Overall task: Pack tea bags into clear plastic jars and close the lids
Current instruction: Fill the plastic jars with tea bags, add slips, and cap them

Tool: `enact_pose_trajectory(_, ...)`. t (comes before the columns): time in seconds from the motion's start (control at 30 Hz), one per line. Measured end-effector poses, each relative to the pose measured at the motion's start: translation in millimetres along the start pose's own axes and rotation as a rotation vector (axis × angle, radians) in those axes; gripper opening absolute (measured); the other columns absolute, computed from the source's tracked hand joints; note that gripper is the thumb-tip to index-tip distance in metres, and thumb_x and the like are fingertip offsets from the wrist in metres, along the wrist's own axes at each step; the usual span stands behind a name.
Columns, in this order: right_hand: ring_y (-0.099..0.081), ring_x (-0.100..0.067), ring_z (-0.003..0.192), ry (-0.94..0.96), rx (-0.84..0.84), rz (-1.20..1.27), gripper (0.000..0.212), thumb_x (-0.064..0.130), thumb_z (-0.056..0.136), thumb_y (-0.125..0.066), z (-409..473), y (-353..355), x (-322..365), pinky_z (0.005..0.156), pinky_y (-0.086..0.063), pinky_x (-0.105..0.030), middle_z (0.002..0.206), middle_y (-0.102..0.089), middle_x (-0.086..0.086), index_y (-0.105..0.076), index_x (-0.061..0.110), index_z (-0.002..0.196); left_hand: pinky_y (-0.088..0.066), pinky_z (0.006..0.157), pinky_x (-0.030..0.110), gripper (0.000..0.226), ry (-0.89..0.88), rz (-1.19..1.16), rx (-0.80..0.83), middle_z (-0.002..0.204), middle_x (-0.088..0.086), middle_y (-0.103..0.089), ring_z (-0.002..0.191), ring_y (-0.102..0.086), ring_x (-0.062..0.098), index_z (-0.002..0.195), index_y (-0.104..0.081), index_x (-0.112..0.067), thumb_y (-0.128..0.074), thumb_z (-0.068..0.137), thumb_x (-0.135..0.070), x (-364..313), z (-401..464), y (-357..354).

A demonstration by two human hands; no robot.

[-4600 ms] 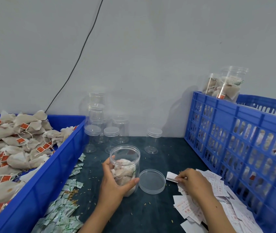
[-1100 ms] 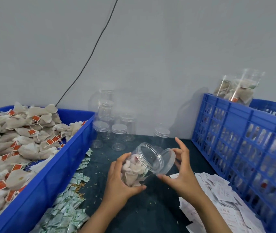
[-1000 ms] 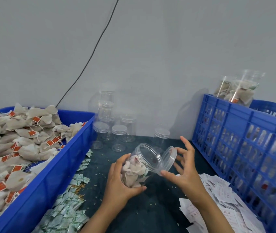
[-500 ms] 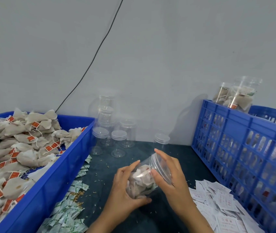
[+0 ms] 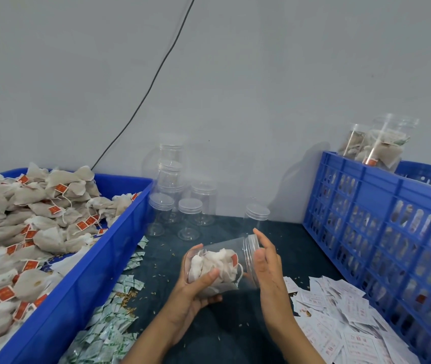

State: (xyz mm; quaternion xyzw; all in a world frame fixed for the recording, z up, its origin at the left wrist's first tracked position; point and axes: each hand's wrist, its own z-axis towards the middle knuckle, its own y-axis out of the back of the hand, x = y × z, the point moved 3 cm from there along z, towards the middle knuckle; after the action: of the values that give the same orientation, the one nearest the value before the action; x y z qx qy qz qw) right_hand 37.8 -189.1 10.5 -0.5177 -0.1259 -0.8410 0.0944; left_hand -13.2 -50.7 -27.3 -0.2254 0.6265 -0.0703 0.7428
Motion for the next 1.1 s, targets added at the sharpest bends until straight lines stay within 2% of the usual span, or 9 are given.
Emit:
enact_pose_trajectory(0.1, -0.043, 0.017, 0.115, 0.015, 0.015, 0.000, 0.037, 0.068, 0.087, -0.040, 1, 1, -2, 0.108, -0.037, -0.034, 0.123, -0.041, 0.027, -0.042, 0.066, 0.124, -0.053, 0.066, 0.030, 0.076, 0.028, 0.000, -0.014, 0.124, 0.010, -0.064, 0.092, -0.068, 0.022, 0.132, -0.047, -0.032, -0.079, 0.063, -0.028, 0, 1, 0)
enact_pose_trajectory(0.2, -0.037, 0.017, 0.121, 0.089, 0.076, -0.057, 0.043, 0.064, 0.084, -0.044, 3, 3, 1, 0.102, -0.032, -0.019, 0.122, -0.040, 0.031, -0.040, 0.065, 0.127, -0.051, 0.057, 0.025, 0.085, 0.067, 0.013, -0.045, 0.112, 0.011, -0.069, 0.081, -0.067, 0.017, 0.131, -0.050, -0.022, -0.081, 0.054, -0.039, 1, 0, 1)
enact_pose_trajectory(0.37, -0.040, 0.004, 0.124, 0.195, 0.159, -0.136, 0.050, 0.061, 0.083, -0.041, 5, 9, 5, 0.095, -0.029, -0.002, 0.124, -0.040, 0.020, -0.038, 0.061, 0.133, -0.045, 0.048, 0.024, 0.056, 0.094, 0.029, -0.031, 0.088, 0.011, -0.070, 0.062, -0.061, 0.011, 0.121, -0.060, -0.013, -0.070, 0.075, -0.043, 0, 1, 0)
enact_pose_trajectory(0.47, -0.039, -0.008, 0.127, 0.310, 0.167, -0.223, 0.052, 0.049, 0.088, -0.042, 3, 8, 8, 0.102, -0.027, -0.007, 0.127, -0.037, 0.016, -0.036, 0.055, 0.139, -0.042, 0.045, 0.025, 0.046, 0.117, 0.041, 0.012, 0.086, 0.013, -0.071, 0.063, -0.061, 0.014, 0.097, -0.074, -0.019, -0.055, 0.076, -0.054, -2, 1, 0)
enact_pose_trajectory(0.63, -0.037, -0.021, 0.130, 0.656, 0.148, -0.519, 0.064, 0.035, 0.083, -0.051, -1, 7, 23, 0.111, -0.026, -0.021, 0.137, -0.037, 0.002, -0.035, 0.046, 0.143, -0.034, 0.043, 0.023, 0.058, 0.087, 0.065, -0.013, 0.082, 0.016, -0.063, 0.060, -0.056, 0.019, 0.097, -0.068, -0.018, -0.040, 0.079, -0.065, -3, 1, 0)
enact_pose_trajectory(0.8, -0.042, -0.027, 0.122, 1.015, 0.134, -0.646, 0.062, 0.036, 0.076, -0.057, -10, 8, 32, 0.106, -0.033, -0.037, 0.136, -0.041, -0.009, -0.048, 0.034, 0.138, -0.032, 0.043, 0.022, 0.077, 0.143, 0.104, 0.047, 0.084, 0.023, -0.057, 0.056, -0.053, 0.021, 0.103, -0.067, -0.007, -0.032, 0.080, -0.072, -2, 2, 1)
enact_pose_trajectory(0.97, -0.041, -0.025, 0.124, 0.860, 0.136, -0.633, 0.067, 0.029, 0.075, -0.058, -7, 3, 29, 0.104, -0.039, -0.039, 0.135, -0.040, -0.003, -0.044, 0.037, 0.141, -0.050, 0.057, 0.031, 0.068, 0.153, 0.002, 0.043, 0.095, 0.020, -0.069, 0.071, -0.065, 0.024, 0.105, -0.071, -0.013, -0.040, 0.079, -0.068, -1, 4, 5)
enact_pose_trajectory(1.03, -0.039, -0.022, 0.126, 0.726, 0.107, -0.574, 0.066, 0.030, 0.079, -0.054, -8, -3, 26, 0.107, -0.036, -0.029, 0.135, -0.036, 0.004, -0.040, 0.042, 0.142, -0.051, 0.078, 0.045, 0.065, 0.132, -0.022, 0.029, 0.109, 0.022, -0.069, 0.087, -0.066, 0.029, 0.107, -0.073, -0.017, -0.043, 0.080, -0.067, -1, 5, 5)
enact_pose_trajectory(1.1, -0.040, -0.015, 0.125, 0.568, 0.049, -0.463, 0.058, 0.037, 0.085, -0.048, -6, -10, 21, 0.105, -0.031, -0.018, 0.131, -0.036, 0.010, -0.039, 0.047, 0.141, -0.052, 0.084, 0.049, 0.061, 0.068, -0.038, 0.007, 0.115, 0.022, -0.067, 0.093, -0.066, 0.031, 0.116, -0.066, -0.019, -0.051, 0.082, -0.067, -3, 4, 6)
